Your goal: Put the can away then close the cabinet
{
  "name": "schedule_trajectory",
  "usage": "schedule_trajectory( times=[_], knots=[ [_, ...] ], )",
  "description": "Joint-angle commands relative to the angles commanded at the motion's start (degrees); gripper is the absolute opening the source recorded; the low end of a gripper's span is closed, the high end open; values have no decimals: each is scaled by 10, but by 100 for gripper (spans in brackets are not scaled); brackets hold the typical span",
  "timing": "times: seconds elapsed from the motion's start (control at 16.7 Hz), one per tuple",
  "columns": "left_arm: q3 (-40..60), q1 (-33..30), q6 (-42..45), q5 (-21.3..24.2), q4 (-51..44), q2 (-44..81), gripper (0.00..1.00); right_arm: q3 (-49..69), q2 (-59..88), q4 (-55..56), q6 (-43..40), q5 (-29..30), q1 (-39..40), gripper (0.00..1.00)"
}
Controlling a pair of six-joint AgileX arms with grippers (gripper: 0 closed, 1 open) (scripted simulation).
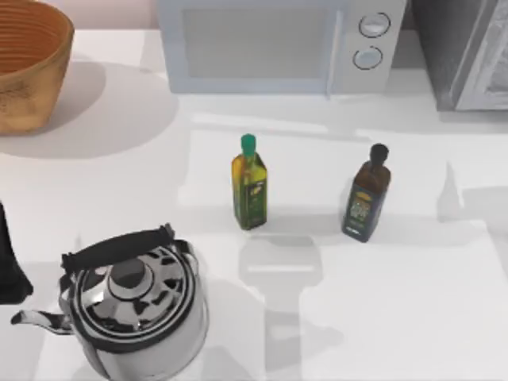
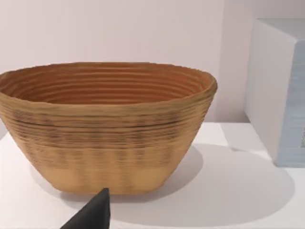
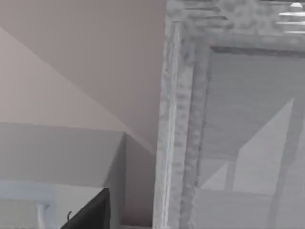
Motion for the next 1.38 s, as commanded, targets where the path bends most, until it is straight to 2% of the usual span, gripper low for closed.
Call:
schedule_trajectory(
  times=[0.3,0.54,1.08,1.2,1.38],
  knots=[
    [0,0,0,0,0,0,100,-277,-199,51,12,4,-11,100],
    [0,0,0,0,0,0,100,-398,-295,74,20,11,-16,100],
    [0,0,0,0,0,0,100,-422,-309,86,23,6,-22,100],
    [0,0,0,0,0,0,100,-410,-278,117,23,-21,-49,100],
    [0,0,0,0,0,0,100,-383,-186,203,24,-93,-121,100]
  ],
)
